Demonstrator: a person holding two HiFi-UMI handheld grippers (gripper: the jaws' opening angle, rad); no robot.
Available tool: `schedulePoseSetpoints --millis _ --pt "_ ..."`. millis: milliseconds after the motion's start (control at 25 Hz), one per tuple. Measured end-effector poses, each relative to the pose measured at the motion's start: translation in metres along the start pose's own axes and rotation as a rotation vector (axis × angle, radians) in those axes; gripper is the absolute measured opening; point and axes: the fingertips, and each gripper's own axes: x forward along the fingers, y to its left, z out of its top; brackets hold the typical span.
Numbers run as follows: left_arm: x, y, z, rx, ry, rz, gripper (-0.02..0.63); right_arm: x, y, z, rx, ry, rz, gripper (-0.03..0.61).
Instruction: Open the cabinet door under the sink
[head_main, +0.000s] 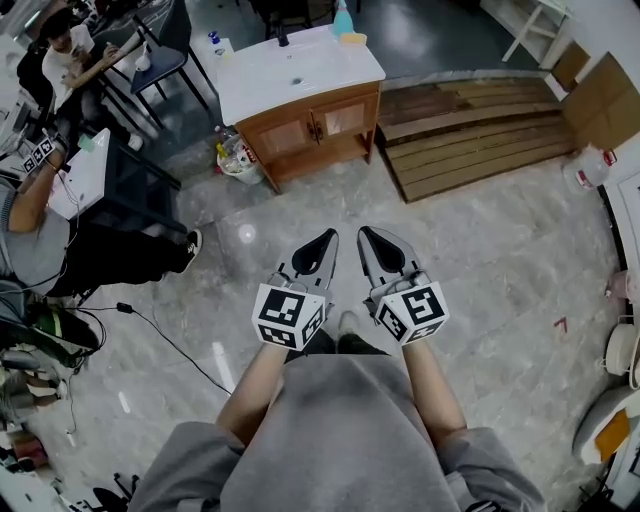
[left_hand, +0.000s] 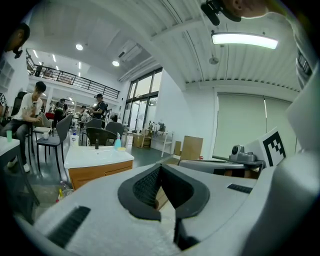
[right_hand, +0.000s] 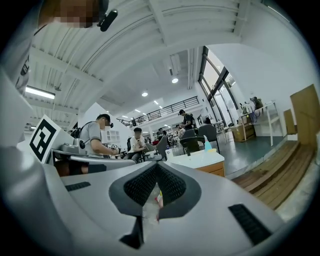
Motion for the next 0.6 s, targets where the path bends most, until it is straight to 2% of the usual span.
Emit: schedulePoseSetpoints --millis 240,600 --pt "0.025 0.017 0.005 0.008 0.011 0.002 0.008 0.025 -0.018 0.004 0.003 0.003 0.011 0.009" --pt "0.071 0.073 0.007 -0.004 0.007 -0.012 0.008 0.09 -0.042 -0.001 -0.011 0.024 0.002 0.009"
